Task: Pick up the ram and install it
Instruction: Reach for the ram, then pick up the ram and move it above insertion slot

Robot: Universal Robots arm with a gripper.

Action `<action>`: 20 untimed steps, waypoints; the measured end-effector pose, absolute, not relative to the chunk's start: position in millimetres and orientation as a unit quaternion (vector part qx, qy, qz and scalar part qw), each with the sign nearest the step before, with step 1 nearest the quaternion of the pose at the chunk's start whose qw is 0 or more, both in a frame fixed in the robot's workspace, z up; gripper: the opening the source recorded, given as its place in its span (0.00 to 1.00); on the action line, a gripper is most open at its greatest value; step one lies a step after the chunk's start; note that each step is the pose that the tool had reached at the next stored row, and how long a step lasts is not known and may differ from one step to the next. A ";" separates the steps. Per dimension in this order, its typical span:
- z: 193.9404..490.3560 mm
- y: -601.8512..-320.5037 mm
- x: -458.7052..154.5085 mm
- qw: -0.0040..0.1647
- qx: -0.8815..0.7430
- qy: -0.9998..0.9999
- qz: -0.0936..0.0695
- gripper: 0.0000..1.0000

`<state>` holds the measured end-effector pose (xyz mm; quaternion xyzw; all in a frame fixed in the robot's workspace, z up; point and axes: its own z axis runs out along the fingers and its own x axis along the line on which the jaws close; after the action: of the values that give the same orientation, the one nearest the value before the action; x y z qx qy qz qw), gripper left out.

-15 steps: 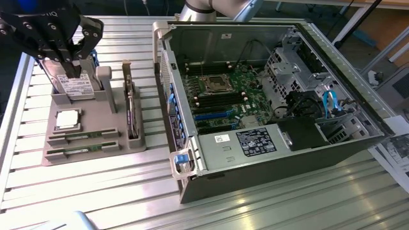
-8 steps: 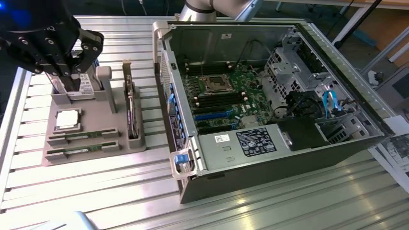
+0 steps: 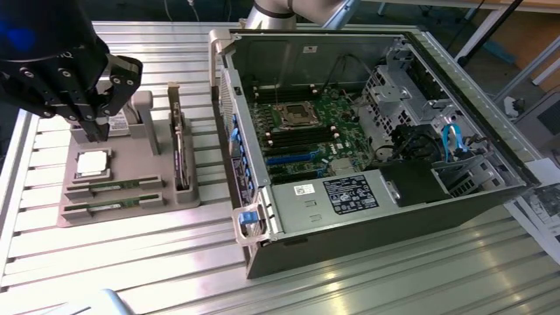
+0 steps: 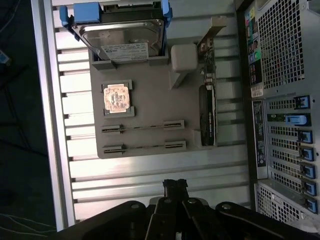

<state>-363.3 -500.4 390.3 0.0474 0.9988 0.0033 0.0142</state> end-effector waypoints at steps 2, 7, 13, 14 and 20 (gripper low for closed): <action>390.3 -500.5 -363.2 0.014 0.047 0.999 0.003 0.10; 390.3 -500.5 -363.2 0.014 0.047 0.999 0.003 0.10; 390.3 -500.5 -363.2 0.014 0.047 0.999 0.003 0.10; 390.3 -500.5 -363.3 0.014 0.047 0.999 0.003 0.10; 390.3 -500.4 -363.2 0.014 -0.012 1.000 0.004 0.10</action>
<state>-363.2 -500.4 390.3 -0.0119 0.9998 0.0040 0.0139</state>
